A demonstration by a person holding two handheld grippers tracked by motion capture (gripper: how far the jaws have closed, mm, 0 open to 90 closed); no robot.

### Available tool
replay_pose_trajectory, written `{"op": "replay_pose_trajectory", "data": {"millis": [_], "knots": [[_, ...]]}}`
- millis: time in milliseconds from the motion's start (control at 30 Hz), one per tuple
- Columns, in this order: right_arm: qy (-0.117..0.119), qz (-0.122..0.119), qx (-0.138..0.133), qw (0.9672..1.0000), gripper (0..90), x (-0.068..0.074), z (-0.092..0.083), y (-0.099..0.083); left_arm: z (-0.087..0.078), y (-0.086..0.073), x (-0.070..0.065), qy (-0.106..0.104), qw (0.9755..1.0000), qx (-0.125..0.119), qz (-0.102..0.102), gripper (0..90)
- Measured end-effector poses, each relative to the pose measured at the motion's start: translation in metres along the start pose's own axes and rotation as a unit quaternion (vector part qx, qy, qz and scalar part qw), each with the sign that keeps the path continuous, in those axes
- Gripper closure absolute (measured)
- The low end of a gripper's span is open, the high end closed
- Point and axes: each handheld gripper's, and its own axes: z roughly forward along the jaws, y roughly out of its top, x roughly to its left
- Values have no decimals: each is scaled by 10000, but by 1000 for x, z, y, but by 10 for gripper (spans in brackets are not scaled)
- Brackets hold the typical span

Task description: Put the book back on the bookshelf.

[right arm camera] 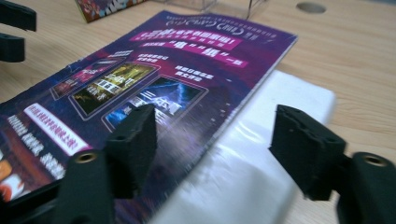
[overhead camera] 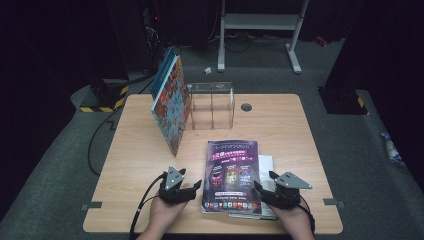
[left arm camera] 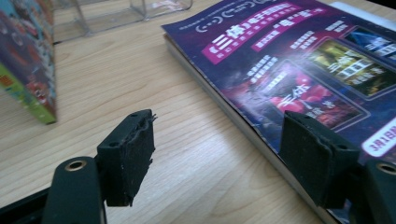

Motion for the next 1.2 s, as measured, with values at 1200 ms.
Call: {"op": "replay_pose_trajectory", "data": {"millis": [1200], "knots": [[-22,48,978,9952,270,71,38,33,4,-5,-20,-414,9984,237,288,292]]}}
